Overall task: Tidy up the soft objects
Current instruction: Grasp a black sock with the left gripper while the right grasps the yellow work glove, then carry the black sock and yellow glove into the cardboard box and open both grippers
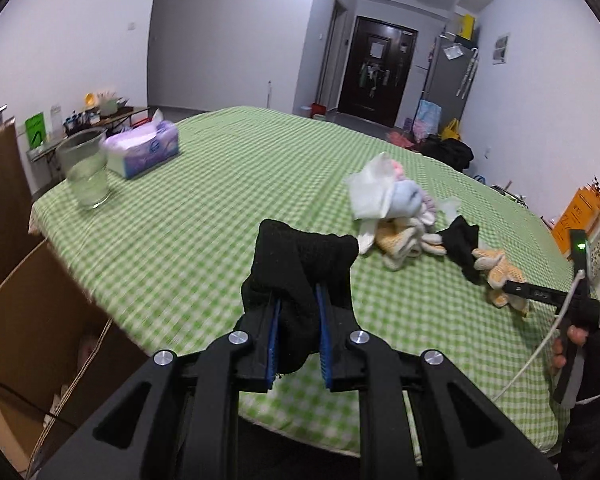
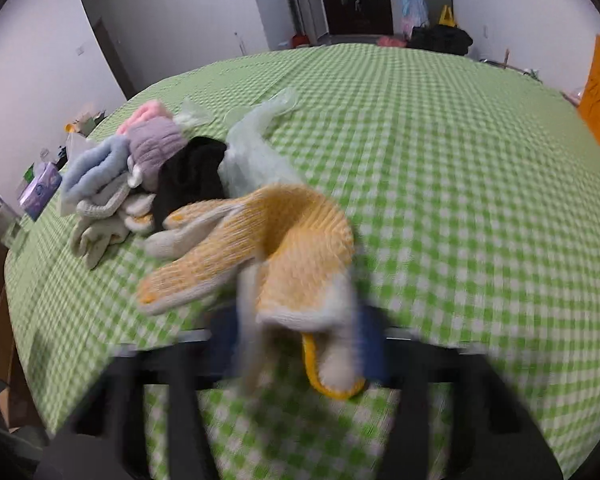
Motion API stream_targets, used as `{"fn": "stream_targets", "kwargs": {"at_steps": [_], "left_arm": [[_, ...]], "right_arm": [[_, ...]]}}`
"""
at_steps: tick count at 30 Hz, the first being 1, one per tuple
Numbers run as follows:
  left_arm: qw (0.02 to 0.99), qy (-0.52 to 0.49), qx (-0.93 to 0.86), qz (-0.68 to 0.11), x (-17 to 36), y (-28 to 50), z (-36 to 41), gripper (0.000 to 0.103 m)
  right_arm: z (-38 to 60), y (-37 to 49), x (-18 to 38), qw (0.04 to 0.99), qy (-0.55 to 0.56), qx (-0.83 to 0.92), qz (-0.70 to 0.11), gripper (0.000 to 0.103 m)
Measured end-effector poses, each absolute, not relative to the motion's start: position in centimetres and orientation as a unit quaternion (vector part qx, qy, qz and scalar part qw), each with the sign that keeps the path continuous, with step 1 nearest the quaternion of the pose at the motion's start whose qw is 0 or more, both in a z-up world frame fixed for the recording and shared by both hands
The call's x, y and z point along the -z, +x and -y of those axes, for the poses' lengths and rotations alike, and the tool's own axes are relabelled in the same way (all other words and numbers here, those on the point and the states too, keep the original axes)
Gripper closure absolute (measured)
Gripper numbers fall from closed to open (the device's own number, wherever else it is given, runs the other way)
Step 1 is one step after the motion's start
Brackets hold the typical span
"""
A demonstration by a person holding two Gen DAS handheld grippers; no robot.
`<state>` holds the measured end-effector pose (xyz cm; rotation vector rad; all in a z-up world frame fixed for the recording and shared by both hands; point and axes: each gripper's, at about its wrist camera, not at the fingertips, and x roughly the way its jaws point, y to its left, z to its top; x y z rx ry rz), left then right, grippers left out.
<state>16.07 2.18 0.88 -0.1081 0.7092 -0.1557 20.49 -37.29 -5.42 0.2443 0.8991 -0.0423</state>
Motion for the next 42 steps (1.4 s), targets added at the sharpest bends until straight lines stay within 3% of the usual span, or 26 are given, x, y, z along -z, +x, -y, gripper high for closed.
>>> {"fn": "stream_targets", "kwargs": {"at_steps": [11,20,29,35,42], "left_arm": [[0.947,-0.071,0.045,-0.311,-2.2,12.6,-4.3,0.089],[0.951,-0.091,0.004,-0.296,-2.4,9.9,-7.9,0.089],[0.941,-0.147,-0.112,-0.284,-0.8,7.3,-18.2,0.089],[0.906,-0.204,-0.215,-0.303,2.4,5.1,-27.9,0.089],[0.872,-0.231,-0.274,-0.333,6.1,3.7,-33.9,0.089]], "right_arm": [[37.6,10.0,-4.9,0.954,0.068,0.047,-0.288,0.084],[33.7,9.7,-5.8,0.961,0.042,0.007,-0.273,0.084],[22.8,14.1,-5.5,0.951,-0.021,-0.094,-0.295,0.084],[9.5,17.7,-3.4,0.917,-0.081,-0.22,-0.323,0.084],[-5.1,19.4,-1.9,0.865,-0.146,-0.343,-0.337,0.084]]}}
